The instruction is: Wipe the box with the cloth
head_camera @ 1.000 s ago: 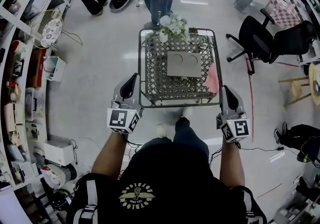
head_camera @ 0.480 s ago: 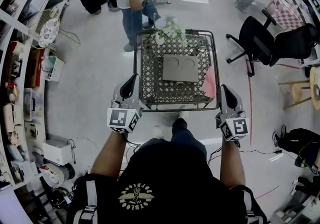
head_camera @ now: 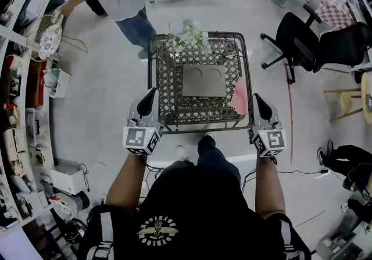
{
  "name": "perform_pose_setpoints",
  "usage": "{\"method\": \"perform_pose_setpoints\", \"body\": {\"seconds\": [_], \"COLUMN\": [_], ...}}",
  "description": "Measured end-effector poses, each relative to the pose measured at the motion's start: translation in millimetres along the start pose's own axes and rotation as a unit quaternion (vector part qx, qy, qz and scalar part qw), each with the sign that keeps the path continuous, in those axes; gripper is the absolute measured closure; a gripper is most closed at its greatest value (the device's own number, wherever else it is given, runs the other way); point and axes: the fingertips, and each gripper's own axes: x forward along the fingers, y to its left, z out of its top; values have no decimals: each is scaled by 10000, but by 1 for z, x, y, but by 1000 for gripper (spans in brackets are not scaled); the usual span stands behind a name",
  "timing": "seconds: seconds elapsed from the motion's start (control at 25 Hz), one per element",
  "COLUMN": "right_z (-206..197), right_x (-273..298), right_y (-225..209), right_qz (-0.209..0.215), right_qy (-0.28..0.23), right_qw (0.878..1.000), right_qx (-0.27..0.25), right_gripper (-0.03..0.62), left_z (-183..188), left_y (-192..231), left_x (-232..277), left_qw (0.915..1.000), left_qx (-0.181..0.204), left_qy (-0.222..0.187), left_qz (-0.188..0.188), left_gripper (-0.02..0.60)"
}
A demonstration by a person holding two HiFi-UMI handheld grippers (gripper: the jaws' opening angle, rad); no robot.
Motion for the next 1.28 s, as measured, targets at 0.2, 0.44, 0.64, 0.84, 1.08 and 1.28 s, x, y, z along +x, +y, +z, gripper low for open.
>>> {"method": "perform_pose_setpoints", "body": {"seconds": [0.2,0.44,0.64,0.84,1.08,1.28], "right_z": [-39,-81,-118,-161,-215,-268], "right_x": [22,46,63,81,98,107], "right_y": [-33,-60,-80,-96,-113,-124], "right_qz": [-121,-202,-183,-79,-1,-71], "right_qy": [393,854,1261,1711,2235,2787], "right_qw": [9991,9961,9917,9845,9735,9592], "right_qx": [51,75,186,371,484,472], "right_gripper": [586,585,545,499,451,417], "left_z": [-19,-63,-86,-106,-128,-142], "left_y": [-5,-5,-8,-8,-8,-7], "left_x": [29,64,85,102,116,120], "left_qw": [9998,9972,9949,9924,9894,9869], "left_qx": [-59,-224,-278,-311,-396,-405], "left_qy": [168,701,963,1190,1395,1559], "left_qz": [4,-111,-93,-4,78,112], "left_gripper": [581,581,581,581,581,581]}}
